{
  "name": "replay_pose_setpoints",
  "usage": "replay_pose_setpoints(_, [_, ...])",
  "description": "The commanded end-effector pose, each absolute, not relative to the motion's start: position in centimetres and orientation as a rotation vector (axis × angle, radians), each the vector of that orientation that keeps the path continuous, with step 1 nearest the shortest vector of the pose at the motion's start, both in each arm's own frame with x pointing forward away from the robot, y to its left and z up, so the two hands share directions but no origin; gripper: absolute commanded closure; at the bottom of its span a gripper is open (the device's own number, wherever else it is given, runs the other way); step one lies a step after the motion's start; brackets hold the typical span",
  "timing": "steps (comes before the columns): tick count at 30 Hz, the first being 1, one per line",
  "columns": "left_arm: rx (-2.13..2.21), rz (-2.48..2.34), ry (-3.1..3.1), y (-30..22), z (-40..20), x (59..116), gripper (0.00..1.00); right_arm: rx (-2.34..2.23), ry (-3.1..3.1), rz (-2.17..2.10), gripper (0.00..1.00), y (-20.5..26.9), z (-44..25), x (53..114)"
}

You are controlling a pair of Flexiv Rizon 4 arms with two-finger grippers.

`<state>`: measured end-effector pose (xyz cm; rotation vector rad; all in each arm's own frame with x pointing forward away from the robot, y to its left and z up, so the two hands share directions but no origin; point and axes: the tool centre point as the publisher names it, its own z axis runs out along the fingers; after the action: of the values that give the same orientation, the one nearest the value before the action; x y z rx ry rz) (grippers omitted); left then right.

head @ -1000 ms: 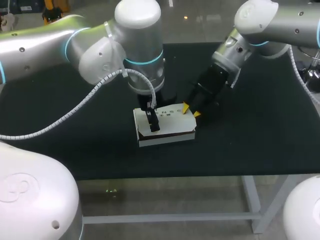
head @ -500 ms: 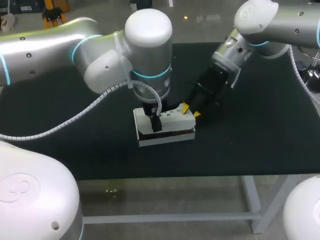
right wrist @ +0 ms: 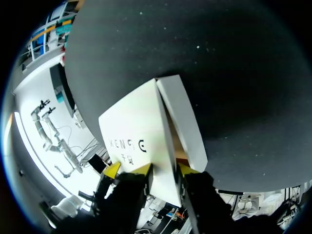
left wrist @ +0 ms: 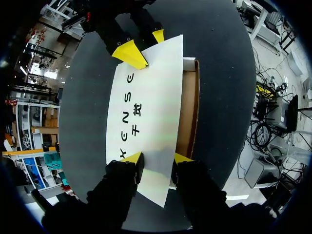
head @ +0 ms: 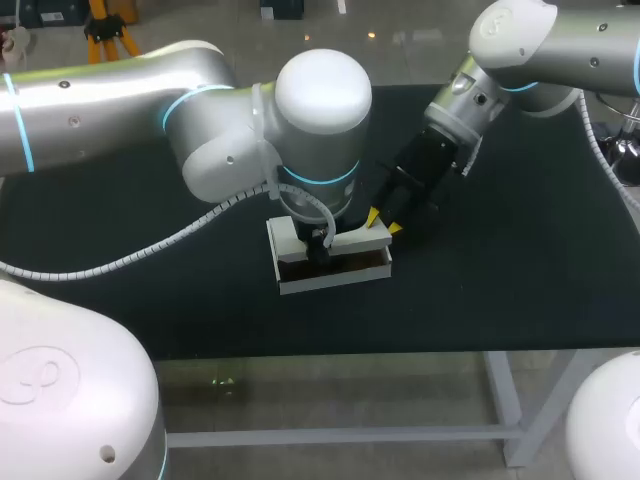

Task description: Assemble the packaging by folding the flat box into shape, placing the metal phone stand inside, and closing the box properly

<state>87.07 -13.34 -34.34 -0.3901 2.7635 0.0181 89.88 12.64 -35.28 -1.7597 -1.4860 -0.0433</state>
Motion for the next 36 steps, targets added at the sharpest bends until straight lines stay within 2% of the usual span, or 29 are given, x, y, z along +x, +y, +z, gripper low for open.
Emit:
replay_pose_setpoints(1, [-0.373,0.013,2.733,-13.5,-34.8,86.5,0.61,-1.755,-1.486,-0.038,0.65,12.8,-35.4,90.0])
replay_pose_setpoints(9, [-0.339,0.008,2.714,-13.1,-34.9,86.5,0.62,-1.757,-1.488,-0.039,0.69,12.8,-35.3,89.9])
replay_pose_setpoints(26, [-0.287,-0.017,2.712,-12.2,-34.7,87.2,0.62,-1.776,-1.502,-0.023,0.59,12.5,-35.2,89.6])
replay_pose_setpoints(36, [-0.267,-0.021,2.721,-12.3,-35.3,87.0,0.63,-1.783,-1.504,-0.024,0.6,12.3,-35.0,89.5])
